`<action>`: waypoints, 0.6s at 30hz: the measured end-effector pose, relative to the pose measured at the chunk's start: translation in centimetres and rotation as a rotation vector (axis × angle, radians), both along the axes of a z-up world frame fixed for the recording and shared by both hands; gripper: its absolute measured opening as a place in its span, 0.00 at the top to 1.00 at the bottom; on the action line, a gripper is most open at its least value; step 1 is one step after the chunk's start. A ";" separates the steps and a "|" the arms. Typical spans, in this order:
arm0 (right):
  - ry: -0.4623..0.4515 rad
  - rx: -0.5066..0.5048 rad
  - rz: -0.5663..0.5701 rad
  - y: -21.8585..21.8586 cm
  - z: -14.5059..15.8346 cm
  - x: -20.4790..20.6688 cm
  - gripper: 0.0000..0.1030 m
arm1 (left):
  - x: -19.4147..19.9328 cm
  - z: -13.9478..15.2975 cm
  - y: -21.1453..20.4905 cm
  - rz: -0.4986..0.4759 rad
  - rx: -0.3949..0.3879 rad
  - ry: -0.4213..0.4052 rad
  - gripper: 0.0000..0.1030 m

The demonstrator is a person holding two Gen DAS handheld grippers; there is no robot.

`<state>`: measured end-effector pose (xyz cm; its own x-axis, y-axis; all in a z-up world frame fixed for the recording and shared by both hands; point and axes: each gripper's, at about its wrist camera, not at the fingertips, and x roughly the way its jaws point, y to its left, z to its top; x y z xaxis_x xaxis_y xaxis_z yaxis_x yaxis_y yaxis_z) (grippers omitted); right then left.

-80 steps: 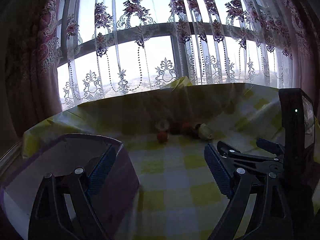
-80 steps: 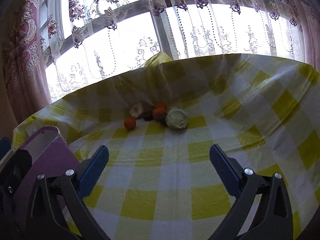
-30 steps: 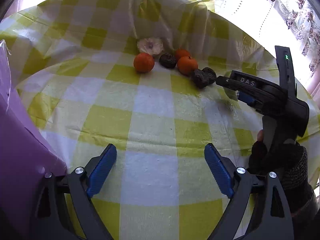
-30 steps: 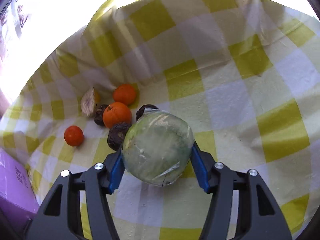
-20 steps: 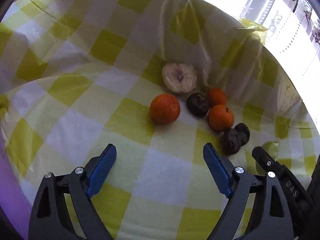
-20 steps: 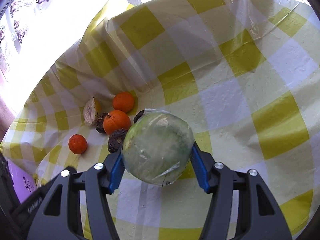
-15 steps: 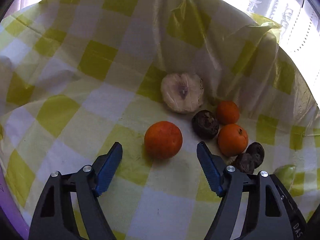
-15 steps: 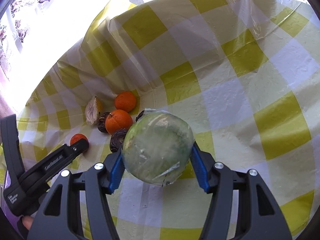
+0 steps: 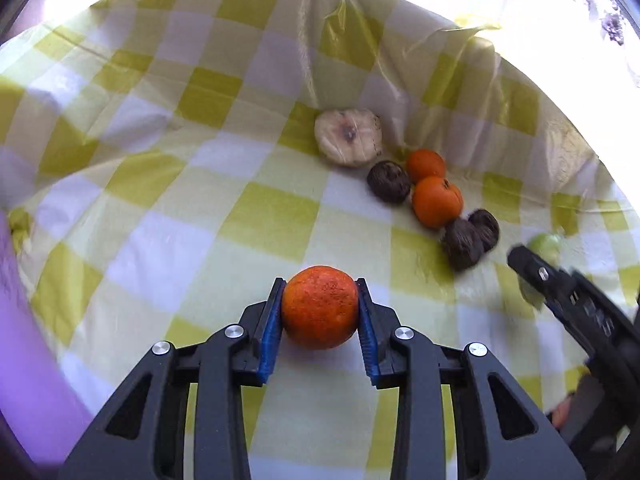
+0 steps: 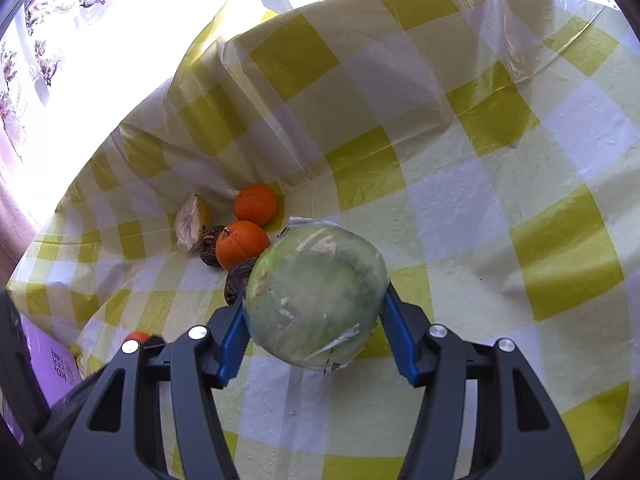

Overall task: Organize fruits
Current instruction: 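Carry the orange and cabbage into the box and release both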

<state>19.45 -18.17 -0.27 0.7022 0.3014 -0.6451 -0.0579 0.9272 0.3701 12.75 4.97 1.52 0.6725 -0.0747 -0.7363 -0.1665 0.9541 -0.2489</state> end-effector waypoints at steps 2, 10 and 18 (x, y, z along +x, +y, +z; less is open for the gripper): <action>-0.002 0.001 0.003 0.0 0.0 0.0 0.42 | -3.6 0.2 -0.6 -0.035 0.007 -0.019 0.69; 0.003 0.001 0.006 0.1 -0.1 0.0 0.42 | -9.1 0.1 -1.0 -0.112 -0.049 -0.028 0.69; 0.004 0.002 0.005 0.0 -0.2 0.0 0.42 | -8.7 -0.6 -1.2 -0.114 -0.059 -0.027 0.69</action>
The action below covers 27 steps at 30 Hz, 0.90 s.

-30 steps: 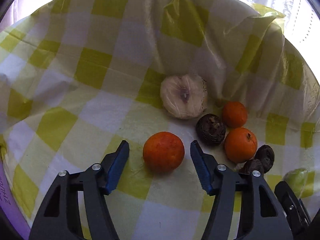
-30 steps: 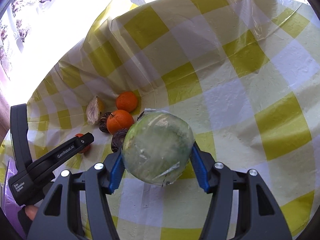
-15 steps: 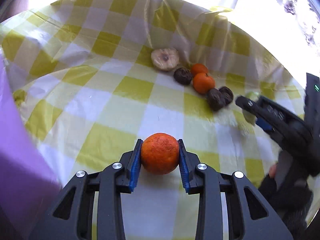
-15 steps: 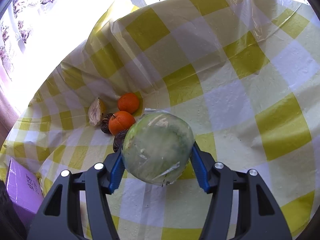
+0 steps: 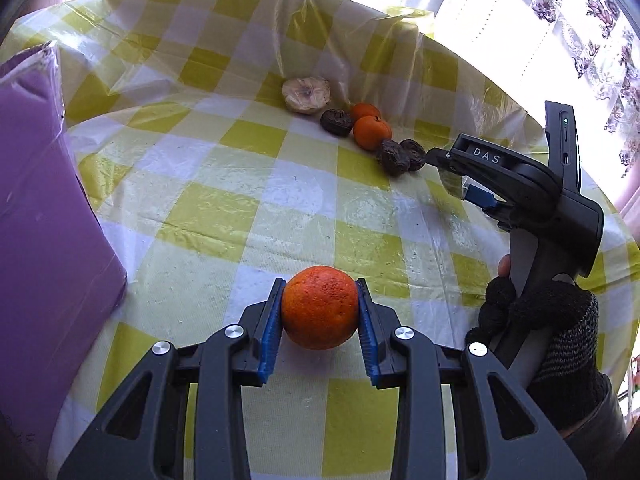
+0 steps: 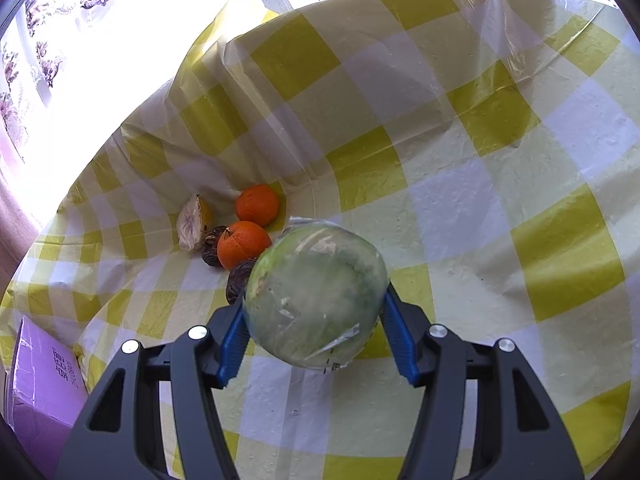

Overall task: Organize fruits
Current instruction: 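Carry the orange and cabbage into the box and release both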

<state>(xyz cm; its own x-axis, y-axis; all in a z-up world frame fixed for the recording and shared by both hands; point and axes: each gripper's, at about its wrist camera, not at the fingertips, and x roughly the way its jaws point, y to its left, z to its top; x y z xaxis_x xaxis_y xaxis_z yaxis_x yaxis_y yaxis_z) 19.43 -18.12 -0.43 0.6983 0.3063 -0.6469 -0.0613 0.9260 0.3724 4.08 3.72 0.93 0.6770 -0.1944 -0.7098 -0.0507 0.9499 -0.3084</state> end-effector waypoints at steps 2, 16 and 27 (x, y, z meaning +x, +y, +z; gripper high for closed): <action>0.006 -0.004 0.000 0.0 -0.1 0.0 0.42 | 0.0 0.0 0.0 -0.011 -0.002 0.003 0.69; 0.030 -0.017 -0.062 0.3 -0.5 -7.3 0.42 | -0.1 -0.1 -0.4 -0.008 0.015 0.011 0.69; 0.072 -0.053 -0.079 0.6 -0.9 -18.8 0.42 | -6.8 0.2 -0.5 -0.028 0.031 -0.004 0.69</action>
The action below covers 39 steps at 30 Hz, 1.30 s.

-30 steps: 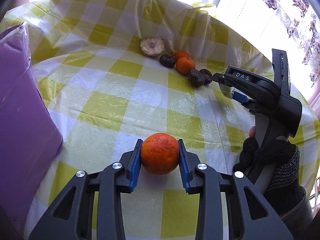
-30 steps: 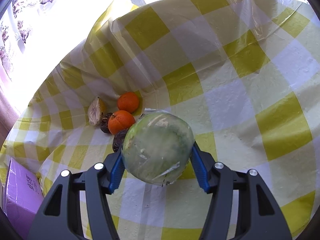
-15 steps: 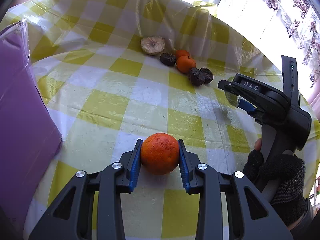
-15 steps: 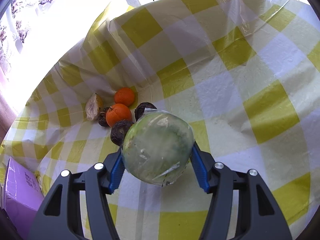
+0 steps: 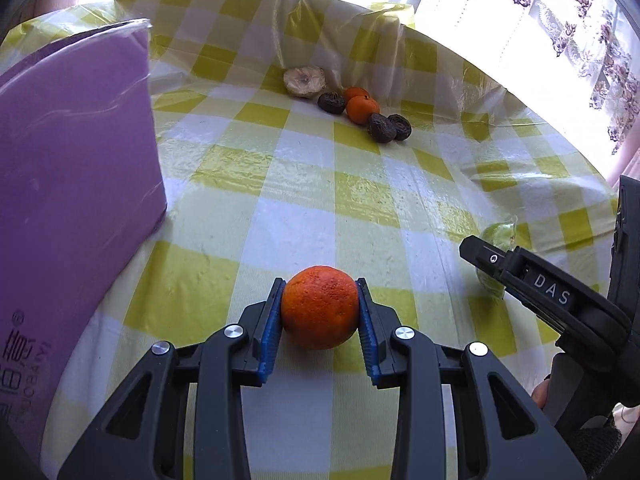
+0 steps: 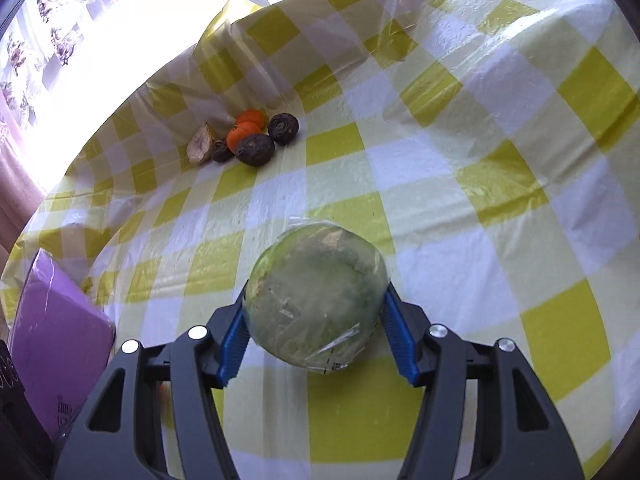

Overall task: Organize fruits
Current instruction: 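Carry the orange and cabbage into the box and release both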

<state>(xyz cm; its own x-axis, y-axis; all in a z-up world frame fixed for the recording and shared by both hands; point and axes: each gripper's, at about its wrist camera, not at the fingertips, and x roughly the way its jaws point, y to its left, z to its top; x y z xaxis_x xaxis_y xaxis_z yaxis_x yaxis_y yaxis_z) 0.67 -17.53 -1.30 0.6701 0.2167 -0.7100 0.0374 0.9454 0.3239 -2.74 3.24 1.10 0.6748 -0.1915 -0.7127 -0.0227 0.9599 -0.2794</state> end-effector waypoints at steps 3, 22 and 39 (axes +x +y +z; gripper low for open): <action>-0.063 -0.039 0.035 0.9 0.7 -3.6 0.42 | -2.4 0.2 0.2 -0.009 -0.008 -0.017 0.69; -0.302 -0.033 0.353 11.9 8.2 -12.7 0.42 | -18.5 10.8 4.1 0.170 0.220 -0.560 0.68; -0.329 -0.188 0.721 29.5 12.6 -12.4 0.41 | -17.7 11.9 20.9 0.440 0.298 -0.210 0.68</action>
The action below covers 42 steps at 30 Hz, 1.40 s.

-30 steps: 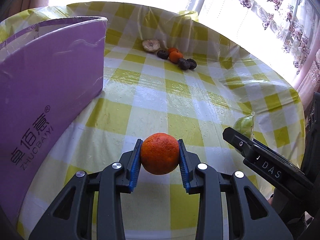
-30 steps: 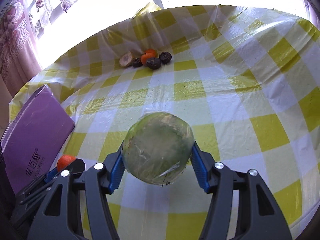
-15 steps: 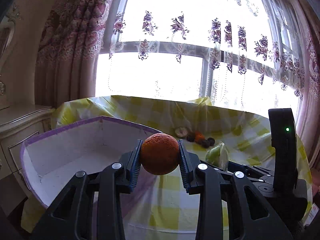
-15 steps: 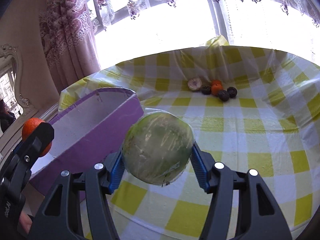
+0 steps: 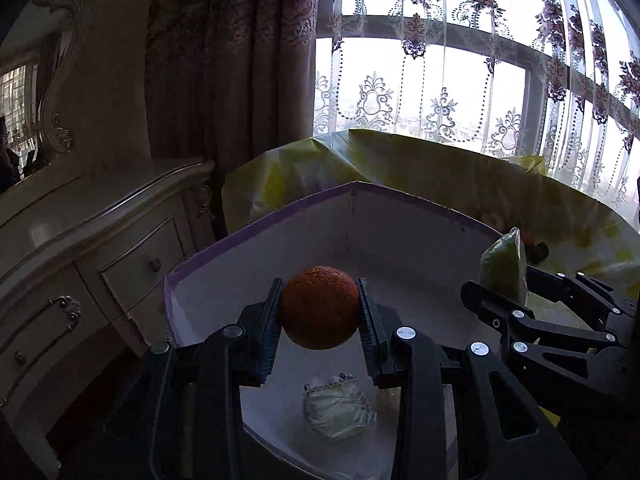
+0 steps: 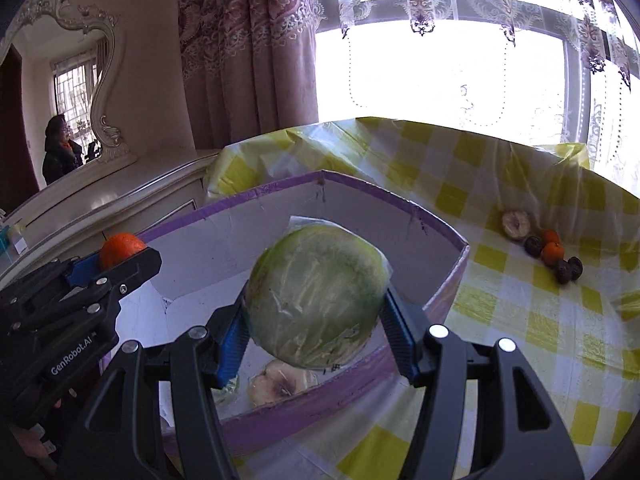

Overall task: Organize fruits
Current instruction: 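Carry the orange and cabbage into the box and release both, then withdraw both tools from the box toward the remaining fruits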

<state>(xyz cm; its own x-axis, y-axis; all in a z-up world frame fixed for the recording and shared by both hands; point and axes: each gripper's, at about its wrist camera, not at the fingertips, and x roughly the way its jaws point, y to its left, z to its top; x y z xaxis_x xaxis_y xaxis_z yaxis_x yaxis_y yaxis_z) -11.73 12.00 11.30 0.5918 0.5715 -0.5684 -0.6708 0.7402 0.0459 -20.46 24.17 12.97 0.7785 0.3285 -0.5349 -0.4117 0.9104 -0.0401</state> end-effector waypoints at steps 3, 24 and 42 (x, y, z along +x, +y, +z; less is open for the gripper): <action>0.041 -0.107 0.029 2.4 -1.2 0.6 0.41 | 1.3 -1.2 1.7 -0.015 -0.043 0.111 0.68; 0.052 -0.169 0.051 3.2 -2.8 0.6 0.13 | 4.3 -0.1 4.7 -0.156 -0.029 0.192 0.15; -0.033 0.139 -0.420 -17.9 -3.5 6.4 0.04 | 5.9 2.9 -14.6 -0.444 0.096 -0.132 0.11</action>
<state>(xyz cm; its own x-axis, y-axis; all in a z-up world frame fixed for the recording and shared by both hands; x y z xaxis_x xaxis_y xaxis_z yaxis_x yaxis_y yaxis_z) -5.30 -5.85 7.80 0.8057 0.3472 -0.4799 -0.3160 0.9372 0.1476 -14.60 9.56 15.86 0.9142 -0.0089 -0.4052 0.0217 0.9994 0.0271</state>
